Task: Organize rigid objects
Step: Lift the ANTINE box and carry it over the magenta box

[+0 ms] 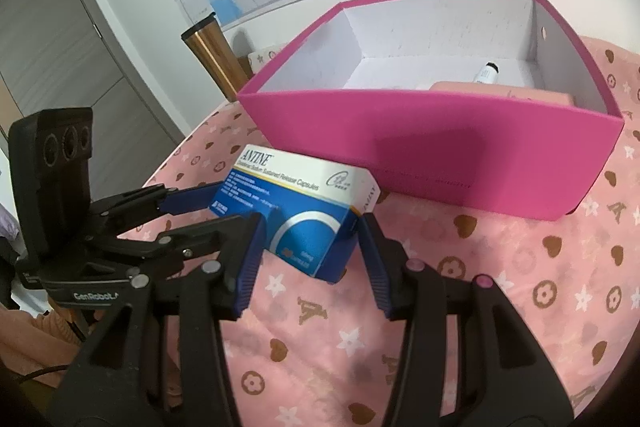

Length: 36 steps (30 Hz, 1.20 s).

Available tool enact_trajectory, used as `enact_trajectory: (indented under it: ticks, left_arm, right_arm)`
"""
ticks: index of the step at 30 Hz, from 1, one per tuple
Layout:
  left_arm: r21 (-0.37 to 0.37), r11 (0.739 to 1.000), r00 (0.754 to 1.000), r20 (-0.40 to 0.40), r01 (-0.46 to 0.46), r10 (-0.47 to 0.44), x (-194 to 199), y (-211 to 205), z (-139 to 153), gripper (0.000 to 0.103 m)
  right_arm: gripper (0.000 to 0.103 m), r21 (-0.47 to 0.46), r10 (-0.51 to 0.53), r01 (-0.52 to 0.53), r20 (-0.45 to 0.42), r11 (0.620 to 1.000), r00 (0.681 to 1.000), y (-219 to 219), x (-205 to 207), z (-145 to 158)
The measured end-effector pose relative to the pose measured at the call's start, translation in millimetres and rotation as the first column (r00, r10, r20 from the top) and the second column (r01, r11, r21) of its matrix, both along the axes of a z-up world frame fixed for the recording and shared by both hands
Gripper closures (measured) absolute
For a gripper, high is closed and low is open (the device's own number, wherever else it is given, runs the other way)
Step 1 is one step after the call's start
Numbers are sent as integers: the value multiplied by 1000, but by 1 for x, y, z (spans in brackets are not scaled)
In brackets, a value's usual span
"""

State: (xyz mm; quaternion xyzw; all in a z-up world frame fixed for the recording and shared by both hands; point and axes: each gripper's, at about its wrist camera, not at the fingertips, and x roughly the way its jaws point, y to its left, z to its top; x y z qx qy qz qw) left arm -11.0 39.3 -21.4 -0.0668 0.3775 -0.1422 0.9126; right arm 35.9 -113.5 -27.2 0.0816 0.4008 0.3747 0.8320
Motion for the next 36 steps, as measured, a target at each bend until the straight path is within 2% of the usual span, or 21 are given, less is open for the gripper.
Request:
enact_trajectory:
  ticks: [36]
  left_arm:
    - [18, 1000, 997, 83, 6, -8, 14, -7, 23, 44]
  right_arm:
    - [52, 9, -24, 23, 75, 1000, 997, -11, 12, 26]
